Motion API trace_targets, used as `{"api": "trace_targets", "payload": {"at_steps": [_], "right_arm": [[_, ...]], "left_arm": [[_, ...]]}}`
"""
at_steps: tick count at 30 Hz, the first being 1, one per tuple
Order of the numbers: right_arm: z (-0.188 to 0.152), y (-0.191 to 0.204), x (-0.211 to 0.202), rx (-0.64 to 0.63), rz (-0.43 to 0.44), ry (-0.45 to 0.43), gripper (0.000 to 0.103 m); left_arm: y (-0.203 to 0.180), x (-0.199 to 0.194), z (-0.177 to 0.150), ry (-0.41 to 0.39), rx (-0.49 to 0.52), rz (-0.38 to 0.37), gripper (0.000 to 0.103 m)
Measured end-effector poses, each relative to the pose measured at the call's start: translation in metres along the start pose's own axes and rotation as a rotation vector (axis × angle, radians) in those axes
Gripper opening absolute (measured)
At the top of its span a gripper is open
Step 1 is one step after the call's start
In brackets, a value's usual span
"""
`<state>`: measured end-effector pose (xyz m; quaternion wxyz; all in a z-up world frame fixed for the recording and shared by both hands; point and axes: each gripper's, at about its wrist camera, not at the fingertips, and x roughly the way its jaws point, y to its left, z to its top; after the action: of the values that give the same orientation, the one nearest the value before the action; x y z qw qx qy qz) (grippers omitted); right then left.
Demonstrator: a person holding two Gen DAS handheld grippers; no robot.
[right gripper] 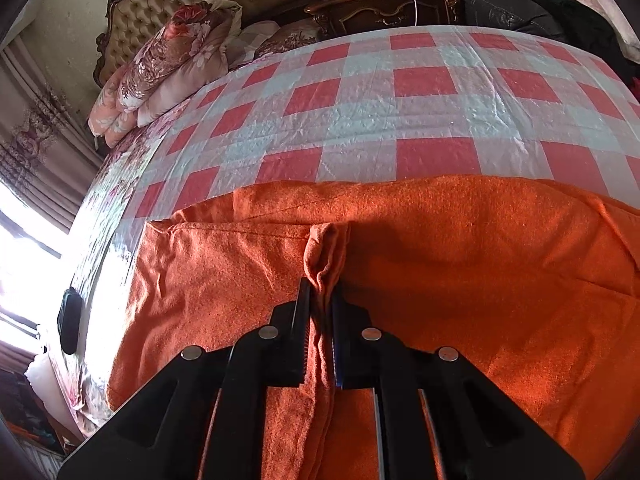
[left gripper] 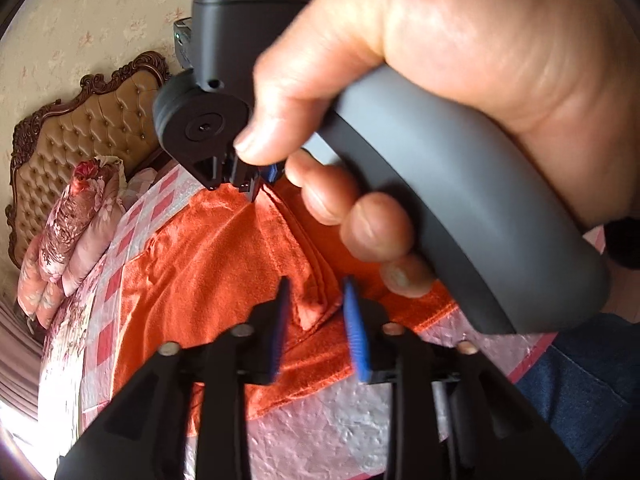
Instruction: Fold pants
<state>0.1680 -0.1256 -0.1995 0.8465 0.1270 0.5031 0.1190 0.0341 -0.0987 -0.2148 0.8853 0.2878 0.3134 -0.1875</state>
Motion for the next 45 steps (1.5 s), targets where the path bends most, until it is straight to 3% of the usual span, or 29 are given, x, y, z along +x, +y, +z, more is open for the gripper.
{"api": "trace_targets", "payload": {"at_steps": [2, 5, 12, 16, 19, 23, 25, 27, 29, 31, 33, 35, 37, 40, 43, 45], "right_arm": [[-0.001, 0.0, 0.0, -0.001, -0.007, -0.002, 0.009], [-0.001, 0.001, -0.001, -0.008, -0.019, -0.005, 0.009], [-0.003, 0.002, -0.003, -0.013, -0.034, -0.013, 0.012], [-0.004, 0.003, -0.004, -0.021, -0.042, -0.017, 0.014], [-0.005, 0.003, -0.006, -0.026, -0.062, -0.022, 0.016], [-0.007, 0.0, -0.012, -0.037, -0.103, -0.033, 0.023], [-0.009, -0.005, -0.017, -0.027, -0.131, -0.038, 0.031], [-0.013, -0.012, -0.027, -0.013, -0.172, -0.055, 0.035], [-0.018, -0.02, -0.043, -0.011, -0.193, -0.074, 0.035], [-0.028, -0.027, -0.06, 0.014, -0.15, -0.065, 0.038], [-0.041, -0.03, -0.071, 0.061, -0.043, -0.029, 0.04], [-0.058, -0.025, -0.071, 0.089, 0.067, 0.046, 0.041], [-0.072, -0.017, -0.067, 0.099, 0.119, 0.097, 0.041], [-0.087, -0.007, -0.056, 0.074, 0.104, 0.155, 0.041], [-0.093, 0.006, -0.053, 0.029, 0.094, 0.159, 0.041], [-0.097, 0.019, -0.05, -0.043, 0.076, 0.162, 0.033]], "left_arm": [[0.005, -0.006, -0.002, -0.014, -0.022, -0.006, 0.052], [0.011, -0.014, -0.007, -0.017, -0.057, -0.033, 0.067], [0.021, -0.037, -0.021, -0.05, -0.12, -0.019, 0.069], [0.056, -0.044, -0.027, -0.087, -0.243, 0.052, 0.081], [0.092, -0.036, -0.03, 0.009, -0.341, 0.097, 0.081], [0.131, -0.023, -0.041, 0.094, -0.453, 0.101, 0.078], [0.144, -0.01, -0.049, 0.152, -0.516, 0.04, 0.072], [0.157, 0.005, -0.061, 0.222, -0.603, -0.005, 0.072], [0.158, 0.005, -0.065, 0.218, -0.63, -0.023, 0.072], [0.155, 0.003, -0.067, 0.212, -0.615, -0.021, 0.074], [0.154, 0.001, -0.07, 0.2, -0.635, -0.026, 0.076], [0.158, -0.005, -0.069, 0.174, -0.675, -0.002, 0.088], [0.162, -0.011, -0.063, 0.168, -0.671, 0.05, 0.093], [0.166, -0.021, -0.056, 0.152, -0.644, 0.107, 0.099], [0.177, -0.029, -0.056, 0.132, -0.626, 0.139, 0.101], [0.189, -0.03, -0.063, 0.136, -0.654, 0.116, 0.101]]}}
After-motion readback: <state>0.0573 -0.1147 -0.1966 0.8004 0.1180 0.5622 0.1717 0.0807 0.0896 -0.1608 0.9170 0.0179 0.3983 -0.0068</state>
